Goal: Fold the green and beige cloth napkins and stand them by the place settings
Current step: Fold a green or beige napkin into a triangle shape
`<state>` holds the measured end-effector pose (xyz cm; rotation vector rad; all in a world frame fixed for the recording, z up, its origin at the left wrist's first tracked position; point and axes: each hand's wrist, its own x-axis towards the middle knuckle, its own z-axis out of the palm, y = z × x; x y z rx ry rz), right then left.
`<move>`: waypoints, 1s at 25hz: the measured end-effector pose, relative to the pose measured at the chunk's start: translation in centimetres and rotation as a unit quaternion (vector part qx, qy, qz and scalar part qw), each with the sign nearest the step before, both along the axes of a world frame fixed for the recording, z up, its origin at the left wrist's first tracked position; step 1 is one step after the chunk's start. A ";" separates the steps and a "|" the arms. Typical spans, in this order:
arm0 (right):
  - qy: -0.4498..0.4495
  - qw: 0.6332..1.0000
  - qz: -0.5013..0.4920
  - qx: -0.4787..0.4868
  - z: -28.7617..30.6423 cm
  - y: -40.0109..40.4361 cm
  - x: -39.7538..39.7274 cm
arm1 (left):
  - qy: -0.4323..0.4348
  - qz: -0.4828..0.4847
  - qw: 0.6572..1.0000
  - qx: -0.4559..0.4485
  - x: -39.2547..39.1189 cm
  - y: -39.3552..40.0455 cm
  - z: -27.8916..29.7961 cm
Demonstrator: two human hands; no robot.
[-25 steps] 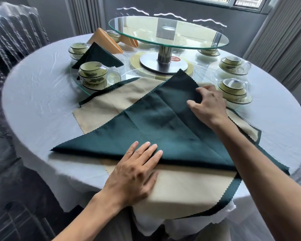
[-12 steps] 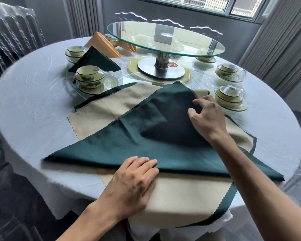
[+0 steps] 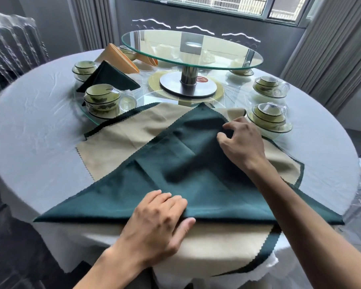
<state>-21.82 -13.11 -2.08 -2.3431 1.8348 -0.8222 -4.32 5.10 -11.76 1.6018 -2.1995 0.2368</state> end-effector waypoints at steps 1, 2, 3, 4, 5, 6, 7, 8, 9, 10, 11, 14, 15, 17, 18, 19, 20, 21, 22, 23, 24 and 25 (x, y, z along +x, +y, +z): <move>0.013 1.000 -0.001 0.010 0.0 0.0 0.2 | -0.024 0.010 0.999 0.018 -0.1 0.1 -0.6; 0.023 1.000 -0.001 0.018 0.0 -0.1 0.4 | -0.046 0.019 0.998 0.030 -0.1 0.1 -1.1; 0.030 0.999 0.001 0.022 -0.1 -0.1 0.6 | -0.064 0.024 0.997 0.042 -0.1 0.0 -1.5; 0.036 0.999 0.001 0.022 -0.1 -0.2 0.7 | -0.071 0.028 0.995 0.057 -0.2 -0.1 -1.7; 0.039 0.999 0.000 0.022 -0.1 -0.2 0.8 | -0.072 0.032 0.995 0.064 -0.3 -0.1 -1.9; 0.043 0.999 -0.002 0.020 -0.1 -0.3 0.9 | -0.071 0.037 0.995 0.062 -0.4 -0.2 -2.1; 0.047 0.999 -0.006 0.019 -0.1 -0.3 1.0 | -0.068 0.040 0.995 0.055 -0.6 -0.3 -2.3; 0.052 0.998 -0.010 0.017 -0.1 -0.3 1.0 | -0.065 0.042 0.995 0.054 -0.7 -0.4 -2.5; 0.058 0.998 -0.013 0.014 -0.1 -0.4 1.1 | -0.067 0.044 0.996 0.050 -0.7 -0.5 -2.6; 0.062 0.998 -0.015 0.012 -0.2 -0.4 1.1 | -0.068 0.046 0.996 0.046 -0.7 -0.6 -2.8; 0.064 0.998 -0.016 0.011 -0.2 -0.5 1.1 | -0.067 0.048 0.996 0.043 -0.8 -0.8 -2.8; 0.064 0.998 -0.018 0.012 -0.4 -0.8 0.9 | -0.059 0.052 0.997 0.025 -1.2 -1.1 -3.0; 0.067 0.998 -0.017 0.009 -0.5 -0.8 0.9 | -0.051 0.056 0.997 0.022 -1.4 -1.2 -3.0; 0.075 0.997 -0.012 0.007 -0.7 -0.9 1.0 | -0.019 0.071 0.997 0.027 -1.7 -1.5 -3.0; 0.074 0.997 -0.007 0.006 -0.9 -1.1 1.0 | -0.007 0.077 0.996 0.036 -1.8 -1.6 -2.9; 0.072 0.997 -0.004 0.006 -1.1 -1.0 1.1 | -0.006 0.082 0.996 0.046 -1.8 -1.7 -2.9; 0.075 0.997 -0.003 -0.001 -1.2 -0.8 1.0 | -0.013 0.085 0.995 0.053 -2.0 -1.6 -2.9; 0.077 0.997 -0.005 -0.016 -1.4 -0.2 0.9 | -0.021 0.087 0.994 0.057 -2.1 -1.6 -2.9; 0.071 0.997 -0.003 -0.041 -1.8 1.0 0.9 | -0.025 0.087 0.994 0.058 -2.2 -1.5 -3.0; 0.051 0.996 0.008 -0.066 -2.4 2.8 1.1 | -0.025 0.086 0.995 0.054 -2.2 -1.5 -3.0; 0.026 0.996 0.032 -0.076 -3.5 5.3 1.5 | -0.024 0.086 0.995 0.049 -2.2 -1.6 -3.2; 0.010 0.996 0.062 -0.061 -5.1 8.4 1.9 | -0.025 0.084 0.995 0.043 -2.2 -1.6 -3.4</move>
